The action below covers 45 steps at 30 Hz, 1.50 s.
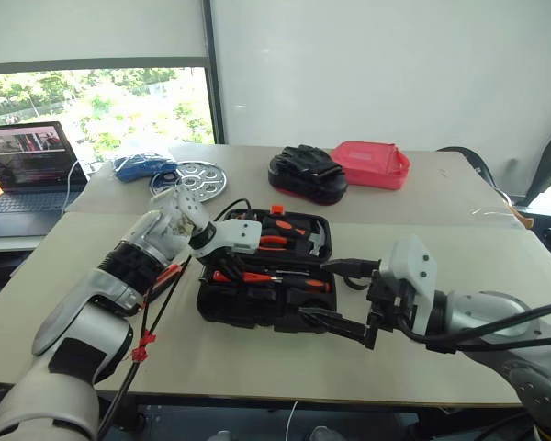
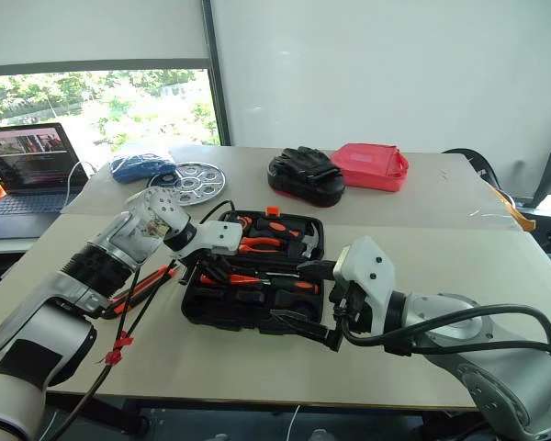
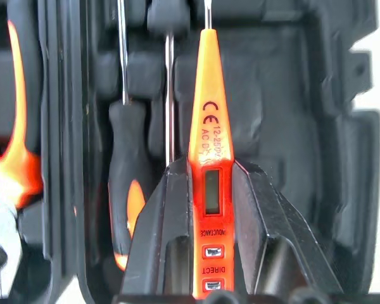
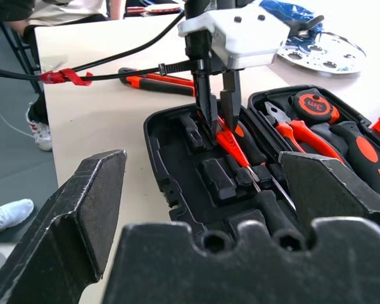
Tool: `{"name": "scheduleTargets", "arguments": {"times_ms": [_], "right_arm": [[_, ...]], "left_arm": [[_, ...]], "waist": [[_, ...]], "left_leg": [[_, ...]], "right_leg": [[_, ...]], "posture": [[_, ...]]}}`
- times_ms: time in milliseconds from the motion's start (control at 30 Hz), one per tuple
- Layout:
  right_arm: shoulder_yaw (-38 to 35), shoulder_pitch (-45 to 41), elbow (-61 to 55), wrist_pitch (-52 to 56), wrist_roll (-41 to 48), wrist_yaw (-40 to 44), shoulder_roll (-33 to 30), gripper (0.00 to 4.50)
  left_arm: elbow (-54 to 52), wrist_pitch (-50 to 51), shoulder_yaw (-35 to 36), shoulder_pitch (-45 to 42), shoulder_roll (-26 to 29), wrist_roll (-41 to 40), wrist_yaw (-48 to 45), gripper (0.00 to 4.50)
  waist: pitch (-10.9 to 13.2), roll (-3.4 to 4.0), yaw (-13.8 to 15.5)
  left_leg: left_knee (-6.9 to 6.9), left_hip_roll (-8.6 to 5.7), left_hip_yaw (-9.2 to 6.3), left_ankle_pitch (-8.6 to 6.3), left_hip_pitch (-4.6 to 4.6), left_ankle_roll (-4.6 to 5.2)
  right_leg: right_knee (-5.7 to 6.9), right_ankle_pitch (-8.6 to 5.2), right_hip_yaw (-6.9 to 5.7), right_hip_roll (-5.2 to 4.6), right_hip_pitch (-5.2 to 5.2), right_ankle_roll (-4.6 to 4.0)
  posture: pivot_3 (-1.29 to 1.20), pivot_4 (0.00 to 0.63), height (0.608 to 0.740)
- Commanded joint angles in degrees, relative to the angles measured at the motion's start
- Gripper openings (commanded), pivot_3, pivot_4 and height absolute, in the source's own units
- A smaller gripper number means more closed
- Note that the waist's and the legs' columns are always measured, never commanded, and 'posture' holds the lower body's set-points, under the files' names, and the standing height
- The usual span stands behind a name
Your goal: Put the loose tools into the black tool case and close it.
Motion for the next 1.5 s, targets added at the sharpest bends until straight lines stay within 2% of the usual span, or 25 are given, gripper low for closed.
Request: {"name": "scheduleTargets", "arguments": {"times_ms": [33,200,567,1000,1067,1133,1167,1333,1367,1500], "right_arm": [[-2.16,-0.18,-1.44,-1.08,1.36,-0.25,-0.57,4.50],[-2.16,-0.94,-0.56,-1.33,1.51,0.11,-1.29,4.50],[-1.56,-1.99,-0.12,-1.33,2.22,-0.17,-1.10,4.50],[-0.85,-2.34,0.35,-1.82,1.91,-0.56,-0.42,4.50],[-0.78,-2.45,0.48,-1.87,1.85,-0.59,-0.29,4.50],[-0.65,-2.59,0.60,-1.90,1.78,-0.64,-0.16,4.50],[-0.60,-2.65,0.64,-1.91,1.76,-0.65,-0.11,4.50],[-0.31,-2.55,0.75,-2.03,1.56,-0.49,0.22,4.50],[-0.22,-2.53,0.81,-2.10,1.43,-0.39,0.27,4.50],[0.02,-2.49,1.24,-2.37,0.97,0.02,0.43,4.50]], "left_arm": [[-1.26,-0.64,1.32,1.01,0.16,0.91,-0.35,0.43],[-3.63,0.04,1.80,3.01,0.73,1.67,-1.04,0.43],[-0.99,0.79,2.37,3.07,-1.60,3.02,0.38,0.43],[-0.44,-0.06,2.78,3.21,-1.07,3.87,-1.00,0.43],[-0.41,0.20,2.90,3.12,-1.24,3.81,-1.00,1.43],[-0.53,0.40,3.05,3.08,-1.20,3.71,-1.20,2.00],[-0.68,0.53,3.18,3.08,-1.09,3.62,-1.42,2.49],[-2.66,4.80,5.32,2.02,-0.29,1.55,-3.55,4.16],[-3.41,5.95,5.76,1.27,0.46,0.44,-4.19,4.37],[-3.72,7.41,7.12,-1.16,2.55,-2.60,-4.78,4.37]], "waist": [[0.00,0.00,0.06],[0.00,0.00,0.06],[0.00,0.00,-0.02],[0.00,0.00,-0.18],[0.00,0.00,-0.18],[0.00,0.00,-0.12],[0.00,0.00,-0.08],[0.00,0.00,0.16],[0.00,0.00,0.18],[0.00,0.00,0.10]], "left_leg": [[0.00,0.00,0.00,0.00,0.00,0.00],[0.00,0.01,0.00,0.00,0.00,0.00],[0.03,0.00,-0.01,0.00,0.01,0.00],[0.01,0.01,-0.01,0.00,0.02,0.01],[0.01,0.01,-0.01,0.00,0.02,0.01],[0.01,0.01,-0.01,0.00,0.01,0.01],[0.01,0.01,-0.01,0.00,0.01,0.01],[0.06,0.01,-0.01,0.00,0.01,0.01],[0.09,0.01,-0.02,0.00,0.00,0.01],[0.13,0.01,-0.03,0.00,0.00,0.01]], "right_leg": [[0.00,0.00,0.00,0.00,0.00,0.00],[0.00,0.00,0.00,0.00,0.01,0.00],[0.01,0.00,-0.01,0.00,0.02,0.00],[0.01,0.00,0.00,0.01,0.02,0.00],[0.01,0.00,0.00,0.01,0.02,0.00],[0.01,0.00,0.00,0.01,0.01,0.00],[0.02,0.00,-0.01,0.01,0.02,0.00],[0.05,0.00,-0.01,0.01,0.02,0.00],[0.06,0.00,-0.01,0.00,0.02,0.00],[0.11,0.00,-0.01,0.02,0.01,0.00]], "posture": [[0.00,0.150,0.740],[0.00,0.150,0.740],[0.00,0.150,0.740],[0.00,0.150,0.740],[0.00,0.150,0.740],[0.00,0.150,0.740],[0.00,0.150,0.740],[0.00,0.150,0.740],[0.00,0.150,0.740],[0.00,0.150,0.740]]}}
